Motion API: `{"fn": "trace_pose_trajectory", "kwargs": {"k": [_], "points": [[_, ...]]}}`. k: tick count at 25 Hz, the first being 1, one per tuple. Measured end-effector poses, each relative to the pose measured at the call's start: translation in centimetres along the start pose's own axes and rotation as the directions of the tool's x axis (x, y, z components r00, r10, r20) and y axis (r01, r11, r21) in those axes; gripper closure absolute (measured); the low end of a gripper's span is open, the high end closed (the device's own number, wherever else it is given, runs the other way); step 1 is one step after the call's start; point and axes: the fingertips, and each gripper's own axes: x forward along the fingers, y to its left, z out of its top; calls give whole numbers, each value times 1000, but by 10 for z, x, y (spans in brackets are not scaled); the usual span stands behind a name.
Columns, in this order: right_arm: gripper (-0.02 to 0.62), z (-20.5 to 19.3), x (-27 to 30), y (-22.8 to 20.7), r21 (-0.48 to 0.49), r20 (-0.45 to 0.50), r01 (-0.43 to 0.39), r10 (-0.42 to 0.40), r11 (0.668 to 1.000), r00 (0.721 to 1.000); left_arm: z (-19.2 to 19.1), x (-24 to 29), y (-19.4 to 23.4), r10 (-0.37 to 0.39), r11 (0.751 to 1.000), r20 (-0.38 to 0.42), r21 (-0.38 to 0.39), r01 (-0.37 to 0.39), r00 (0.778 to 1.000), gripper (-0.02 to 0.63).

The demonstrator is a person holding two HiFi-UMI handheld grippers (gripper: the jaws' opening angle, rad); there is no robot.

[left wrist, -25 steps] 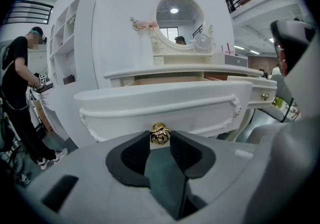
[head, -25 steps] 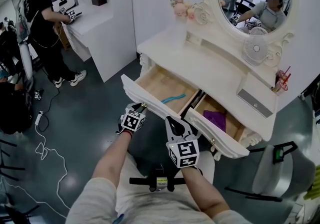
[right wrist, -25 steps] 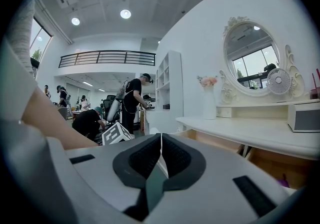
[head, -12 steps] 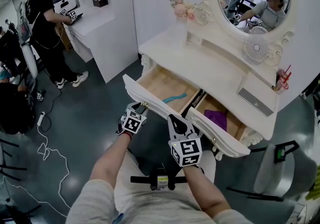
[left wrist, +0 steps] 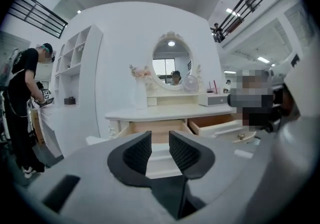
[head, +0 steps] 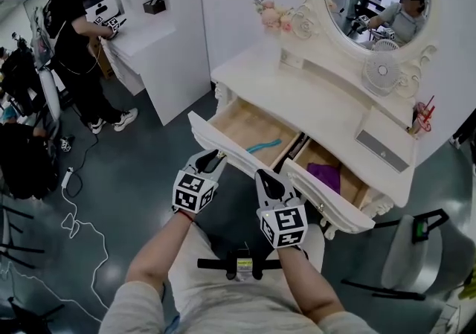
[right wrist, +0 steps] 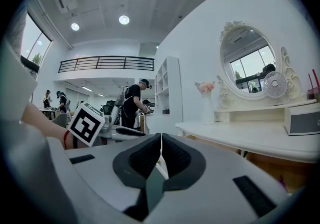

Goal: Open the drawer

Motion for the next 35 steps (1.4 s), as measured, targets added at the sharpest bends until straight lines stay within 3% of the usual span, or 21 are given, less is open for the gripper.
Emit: {"fn": "trace_pose_trajectory", "kwargs": {"k": [5, 16, 24, 35], "points": [[584, 5, -5, 9, -1, 13, -14, 14, 1000, 1000, 37, -25, -23, -14, 999, 106, -34, 18, 994, 505], [584, 12, -28, 10, 2, 40, -5, 4, 1000, 999, 64, -64, -83, -57, 997, 177, -37, 65, 983, 592], [586, -2, -31, 13, 21, 30, -5, 5, 1000, 1000, 51, -66, -102, -34, 994, 208, -98, 55, 977, 592], [586, -19, -28, 14, 2, 20, 16, -16, 1000, 1000, 30, -60, -99, 32, 997, 207, -76, -17, 978, 592]]}}
